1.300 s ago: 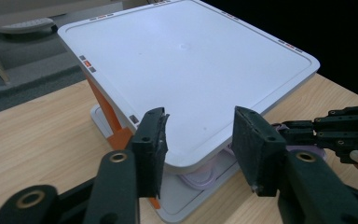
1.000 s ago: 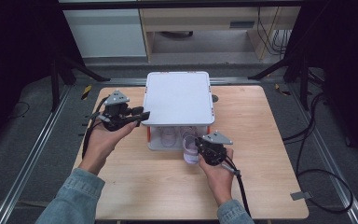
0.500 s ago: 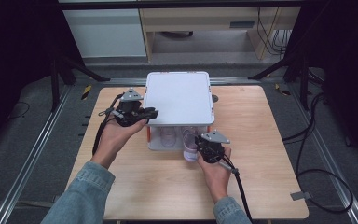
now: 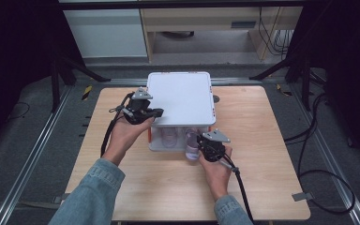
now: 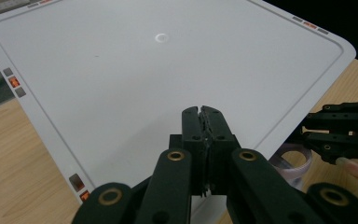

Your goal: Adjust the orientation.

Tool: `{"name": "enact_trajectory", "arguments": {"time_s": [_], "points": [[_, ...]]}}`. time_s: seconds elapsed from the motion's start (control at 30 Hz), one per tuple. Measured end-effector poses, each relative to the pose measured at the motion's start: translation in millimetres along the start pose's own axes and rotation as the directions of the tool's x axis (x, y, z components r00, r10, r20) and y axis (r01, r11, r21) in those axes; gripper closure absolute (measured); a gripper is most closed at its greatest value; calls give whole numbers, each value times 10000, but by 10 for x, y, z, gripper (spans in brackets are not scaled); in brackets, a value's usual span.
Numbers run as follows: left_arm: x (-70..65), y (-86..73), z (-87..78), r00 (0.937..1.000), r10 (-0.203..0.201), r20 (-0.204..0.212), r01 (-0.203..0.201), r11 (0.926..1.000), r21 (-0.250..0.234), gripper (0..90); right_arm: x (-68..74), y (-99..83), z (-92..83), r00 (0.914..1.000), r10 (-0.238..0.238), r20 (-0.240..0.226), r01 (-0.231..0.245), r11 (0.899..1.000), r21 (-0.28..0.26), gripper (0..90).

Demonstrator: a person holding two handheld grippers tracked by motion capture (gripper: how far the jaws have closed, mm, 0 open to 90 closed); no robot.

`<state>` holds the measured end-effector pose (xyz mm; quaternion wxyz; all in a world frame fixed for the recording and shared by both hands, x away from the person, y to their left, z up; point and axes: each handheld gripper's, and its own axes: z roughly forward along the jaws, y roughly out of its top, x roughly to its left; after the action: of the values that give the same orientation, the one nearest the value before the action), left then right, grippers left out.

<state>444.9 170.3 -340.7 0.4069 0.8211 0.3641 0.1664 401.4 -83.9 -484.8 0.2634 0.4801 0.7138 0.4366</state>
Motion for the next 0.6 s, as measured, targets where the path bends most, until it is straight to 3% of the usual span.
{"name": "enact_trajectory", "arguments": {"time_s": [0.6], "points": [[47,-56,61,9996,-253,-136,254,9996,110,881,92,13,76,9988,-49,486,63,9996,-276,824]]}}
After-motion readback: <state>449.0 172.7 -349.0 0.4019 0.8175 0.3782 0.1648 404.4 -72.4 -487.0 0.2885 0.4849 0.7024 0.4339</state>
